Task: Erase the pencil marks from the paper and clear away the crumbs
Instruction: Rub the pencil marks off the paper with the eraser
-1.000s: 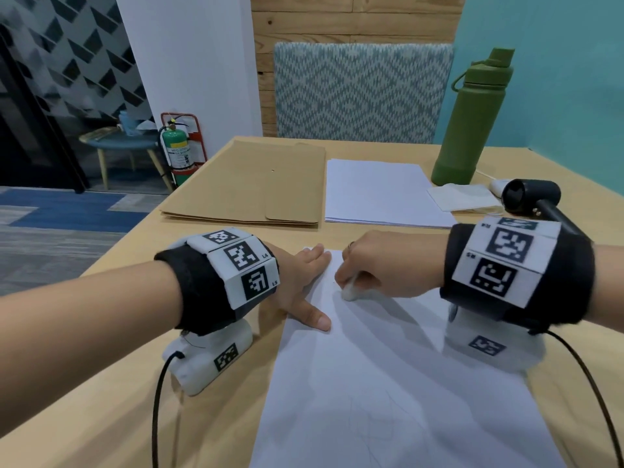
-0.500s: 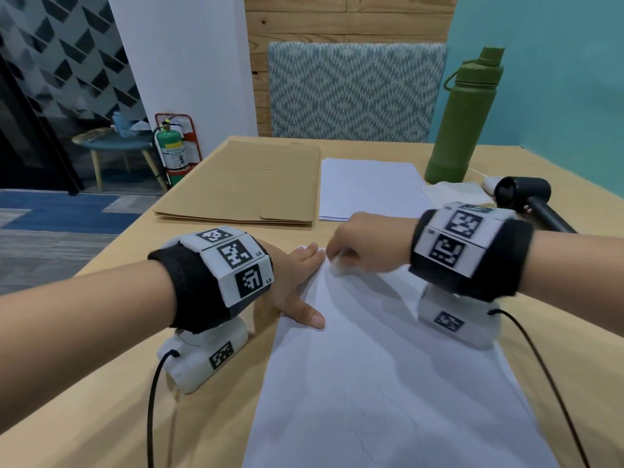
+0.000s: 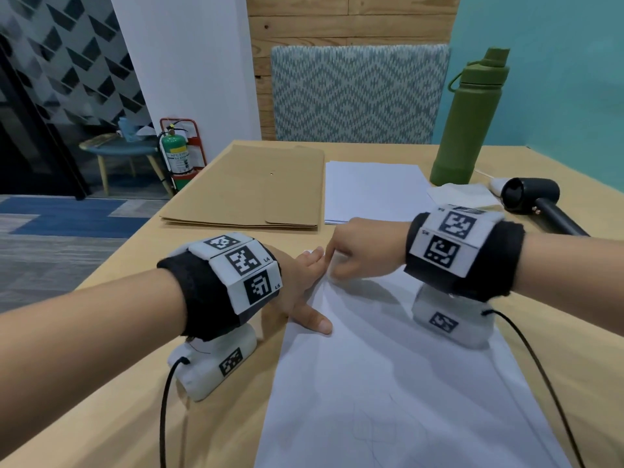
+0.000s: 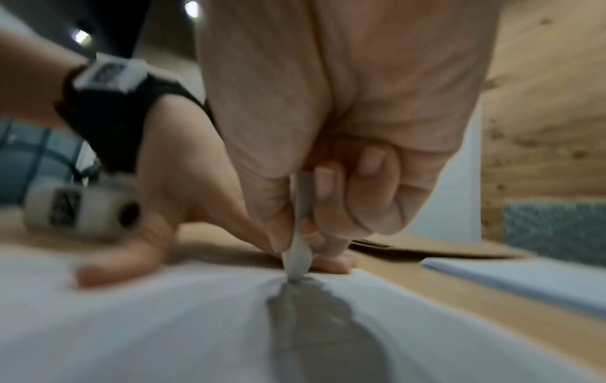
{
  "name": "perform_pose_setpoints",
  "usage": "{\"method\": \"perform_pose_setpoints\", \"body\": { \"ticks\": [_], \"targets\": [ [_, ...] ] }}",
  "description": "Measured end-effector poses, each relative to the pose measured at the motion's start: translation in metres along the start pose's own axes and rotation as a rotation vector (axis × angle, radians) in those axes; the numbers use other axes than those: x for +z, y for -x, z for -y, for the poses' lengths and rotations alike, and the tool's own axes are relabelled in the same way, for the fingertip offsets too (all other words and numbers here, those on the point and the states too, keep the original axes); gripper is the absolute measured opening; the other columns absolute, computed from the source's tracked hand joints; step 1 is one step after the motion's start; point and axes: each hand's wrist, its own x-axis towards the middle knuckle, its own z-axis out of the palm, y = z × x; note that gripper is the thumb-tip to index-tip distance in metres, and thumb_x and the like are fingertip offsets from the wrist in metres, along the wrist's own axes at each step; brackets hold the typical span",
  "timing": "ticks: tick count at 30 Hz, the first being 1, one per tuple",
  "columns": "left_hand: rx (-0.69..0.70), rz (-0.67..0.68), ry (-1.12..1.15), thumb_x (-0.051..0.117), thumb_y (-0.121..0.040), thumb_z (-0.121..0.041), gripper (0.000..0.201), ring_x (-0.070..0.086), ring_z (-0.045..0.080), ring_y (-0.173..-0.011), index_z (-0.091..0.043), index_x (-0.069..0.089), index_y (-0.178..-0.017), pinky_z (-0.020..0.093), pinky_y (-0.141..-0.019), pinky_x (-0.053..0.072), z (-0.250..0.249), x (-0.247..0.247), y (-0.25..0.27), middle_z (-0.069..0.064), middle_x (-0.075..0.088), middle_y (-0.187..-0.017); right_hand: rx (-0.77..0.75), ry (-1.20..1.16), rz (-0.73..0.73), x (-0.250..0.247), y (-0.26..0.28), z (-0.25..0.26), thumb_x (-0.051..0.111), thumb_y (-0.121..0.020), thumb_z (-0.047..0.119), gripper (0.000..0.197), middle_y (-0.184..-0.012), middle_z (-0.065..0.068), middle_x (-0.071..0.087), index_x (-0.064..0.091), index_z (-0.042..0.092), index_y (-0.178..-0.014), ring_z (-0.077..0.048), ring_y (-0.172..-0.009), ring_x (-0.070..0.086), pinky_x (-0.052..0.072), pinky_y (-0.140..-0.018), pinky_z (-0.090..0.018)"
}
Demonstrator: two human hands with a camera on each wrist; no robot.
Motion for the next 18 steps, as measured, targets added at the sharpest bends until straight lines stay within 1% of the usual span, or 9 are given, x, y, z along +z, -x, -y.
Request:
{"method": "perform_pose_setpoints", "body": {
  "ticks": [2, 4, 7, 8, 9, 11, 12, 15, 18],
  "targets": [
    [0.009, -0.004, 0.008, 0.057, -0.083, -0.055, 0.109, -0.01, 0.015, -0.147, -0.021, -0.024, -0.146, 0.04, -0.117, 0.002, 0.001, 0.001, -0.001, -0.001, -0.017, -0.158, -0.015, -0.066, 0.065, -0.002, 0.006, 0.0, 0.056, -0.086, 0.019, 0.017, -0.052, 0.004, 0.039, 0.064, 0.006, -0.08, -0.011, -0.051, 0.039, 0.033, -0.05, -0.02],
    [0.006, 0.0, 0.005, 0.057, -0.083, -0.056, 0.11, -0.011, 0.014, -0.147, -0.02, -0.025, -0.146, 0.041, -0.117, 0.001, 0.002, 0.002, -0.002, -0.002, -0.019, -0.158, 0.019, -0.037, 0.032, -0.003, 0.002, -0.003, 0.059, -0.085, 0.025, 0.021, -0.054, 0.005, 0.044, 0.069, 0.006, -0.09, -0.009, -0.054, 0.043, 0.036, -0.052, -0.021],
    [-0.008, -0.002, -0.001, 0.057, -0.084, -0.055, 0.109, -0.011, 0.013, -0.146, -0.016, -0.022, -0.148, 0.037, -0.117, 0.0, 0.0, 0.001, -0.001, -0.002, -0.019, -0.158, 0.077, -0.024, -0.064, -0.003, -0.008, -0.01, 0.057, -0.085, 0.022, 0.026, -0.07, 0.001, 0.058, 0.071, 0.009, -0.101, -0.016, -0.073, 0.054, 0.047, -0.068, -0.027],
    [-0.007, 0.0, 0.0, 0.057, -0.084, -0.055, 0.109, -0.012, 0.013, -0.146, -0.016, -0.023, -0.148, 0.037, -0.117, 0.0, 0.0, 0.001, -0.001, -0.002, -0.02, -0.158, 0.072, -0.029, -0.07, -0.002, -0.008, -0.01, 0.055, -0.084, 0.019, 0.026, -0.067, 0.001, 0.056, 0.071, 0.008, -0.102, -0.016, -0.07, 0.053, 0.047, -0.066, -0.026],
    [-0.004, 0.002, 0.0, 0.057, -0.084, -0.055, 0.109, -0.012, 0.013, -0.146, -0.016, -0.024, -0.147, 0.038, -0.117, 0.0, 0.0, 0.0, -0.001, -0.002, -0.02, -0.158, 0.052, -0.032, -0.057, 0.0, -0.006, -0.009, 0.053, -0.084, 0.017, 0.027, -0.06, 0.003, 0.05, 0.07, 0.006, -0.101, -0.013, -0.061, 0.049, 0.044, -0.06, -0.022],
    [0.0, 0.01, 0.009, 0.057, -0.083, -0.055, 0.109, -0.012, 0.014, -0.146, -0.018, -0.024, -0.146, 0.04, -0.117, 0.0, 0.001, 0.001, -0.001, -0.003, -0.02, -0.157, 0.005, -0.043, 0.014, 0.003, 0.0, -0.006, 0.053, -0.085, 0.018, 0.025, -0.048, 0.006, 0.039, 0.068, 0.002, -0.097, -0.008, -0.047, 0.04, 0.033, -0.045, -0.011],
    [0.0, 0.009, 0.014, 0.057, -0.083, -0.056, 0.109, -0.012, 0.014, -0.146, -0.019, -0.024, -0.147, 0.04, -0.117, 0.001, 0.002, 0.001, -0.002, -0.003, -0.02, -0.158, -0.006, -0.046, 0.048, 0.003, 0.004, -0.003, 0.056, -0.085, 0.02, 0.025, -0.044, 0.006, 0.037, 0.068, 0.001, -0.094, -0.008, -0.044, 0.04, 0.03, -0.042, -0.011],
    [-0.01, 0.012, -0.004, 0.056, -0.083, -0.057, 0.11, -0.012, 0.014, -0.146, -0.018, -0.024, -0.147, 0.04, -0.117, 0.001, 0.002, 0.002, -0.002, -0.003, -0.021, -0.157, 0.021, -0.007, 0.007, -0.001, 0.001, -0.005, 0.059, -0.085, 0.024, 0.024, -0.049, 0.008, 0.041, 0.069, 0.005, -0.095, -0.007, -0.049, 0.041, 0.033, -0.048, -0.018],
    [-0.051, 0.025, -0.047, 0.053, -0.083, -0.06, 0.109, -0.01, 0.014, -0.147, -0.018, -0.024, -0.147, 0.039, -0.118, 0.002, -0.002, -0.001, 0.001, -0.004, -0.021, -0.157, 0.076, -0.022, -0.068, -0.001, -0.006, -0.008, 0.056, -0.083, 0.019, 0.024, -0.054, 0.005, 0.044, 0.07, 0.006, -0.097, -0.008, -0.054, 0.042, 0.036, -0.053, -0.024]
  ]
}}
